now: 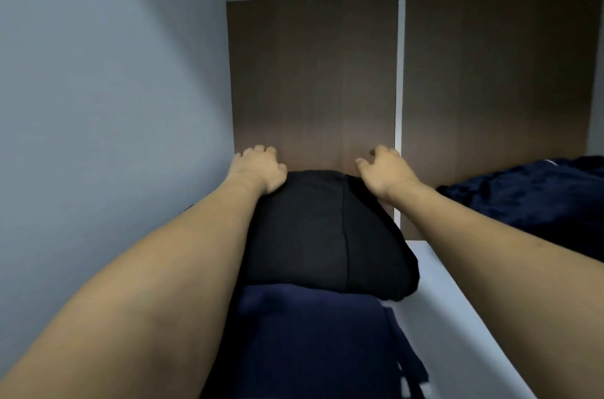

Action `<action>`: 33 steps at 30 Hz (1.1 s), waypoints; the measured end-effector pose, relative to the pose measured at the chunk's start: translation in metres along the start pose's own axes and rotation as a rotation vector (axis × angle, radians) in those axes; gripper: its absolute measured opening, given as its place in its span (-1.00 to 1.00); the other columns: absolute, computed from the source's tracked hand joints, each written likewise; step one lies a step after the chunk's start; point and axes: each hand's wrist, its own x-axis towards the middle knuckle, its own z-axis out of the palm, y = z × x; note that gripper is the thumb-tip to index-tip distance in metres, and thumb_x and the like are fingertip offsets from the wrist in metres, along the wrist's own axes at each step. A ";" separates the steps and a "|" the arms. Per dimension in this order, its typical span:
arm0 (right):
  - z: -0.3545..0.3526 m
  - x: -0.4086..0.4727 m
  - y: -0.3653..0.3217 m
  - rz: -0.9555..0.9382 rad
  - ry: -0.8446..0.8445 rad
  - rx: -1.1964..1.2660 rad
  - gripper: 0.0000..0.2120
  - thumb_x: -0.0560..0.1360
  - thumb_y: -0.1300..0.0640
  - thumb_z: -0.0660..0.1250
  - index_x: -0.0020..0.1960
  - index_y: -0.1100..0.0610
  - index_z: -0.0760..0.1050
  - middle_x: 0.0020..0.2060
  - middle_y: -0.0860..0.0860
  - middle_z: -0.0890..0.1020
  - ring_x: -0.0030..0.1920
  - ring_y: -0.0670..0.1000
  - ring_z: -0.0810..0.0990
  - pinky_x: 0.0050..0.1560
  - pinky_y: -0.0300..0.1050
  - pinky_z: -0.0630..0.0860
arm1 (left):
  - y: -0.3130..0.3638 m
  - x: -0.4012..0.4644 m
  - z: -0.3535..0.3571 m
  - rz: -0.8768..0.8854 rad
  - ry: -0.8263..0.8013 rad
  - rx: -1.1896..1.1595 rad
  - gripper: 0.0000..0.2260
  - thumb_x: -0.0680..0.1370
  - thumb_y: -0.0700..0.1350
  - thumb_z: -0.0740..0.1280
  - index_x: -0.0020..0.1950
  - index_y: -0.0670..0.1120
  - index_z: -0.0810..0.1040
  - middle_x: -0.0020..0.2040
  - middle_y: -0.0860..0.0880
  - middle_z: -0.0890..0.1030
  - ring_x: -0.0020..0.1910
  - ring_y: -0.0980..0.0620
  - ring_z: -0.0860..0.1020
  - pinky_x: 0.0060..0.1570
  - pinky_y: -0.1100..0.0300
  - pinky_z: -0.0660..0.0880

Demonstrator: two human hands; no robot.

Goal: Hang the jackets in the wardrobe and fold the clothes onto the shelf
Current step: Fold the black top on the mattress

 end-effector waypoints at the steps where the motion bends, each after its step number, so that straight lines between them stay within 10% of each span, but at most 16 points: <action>1: -0.012 -0.011 0.000 -0.031 -0.006 -0.021 -0.50 0.63 -0.07 0.11 0.47 0.19 0.26 0.42 0.17 0.33 0.36 0.22 0.39 0.34 0.08 0.38 | 0.005 -0.011 -0.009 0.030 0.016 0.001 -0.52 0.63 0.06 0.07 0.48 -0.15 0.30 0.42 -0.21 0.37 0.38 -0.22 0.36 0.38 -0.09 0.27; 18: -0.192 -0.225 0.036 -0.201 0.000 -0.265 -0.50 0.62 -0.03 0.17 0.49 0.17 0.23 0.43 0.17 0.35 0.36 0.21 0.38 0.31 0.03 0.35 | 0.106 -0.234 -0.116 0.358 0.228 -0.115 -0.52 0.65 0.05 0.15 0.53 -0.11 0.24 0.48 -0.13 0.35 0.45 -0.14 0.30 0.50 -0.09 0.12; 33: -0.360 -0.448 0.073 0.210 0.162 -0.433 -0.47 0.59 0.05 0.18 0.52 0.12 0.19 0.49 0.07 0.27 0.45 0.10 0.30 0.37 -0.02 0.28 | 0.251 -0.383 -0.161 0.834 0.369 -0.498 -0.64 0.58 -0.07 0.24 0.34 -0.18 0.41 0.28 -0.12 0.47 0.20 -0.17 0.45 0.34 -0.07 0.28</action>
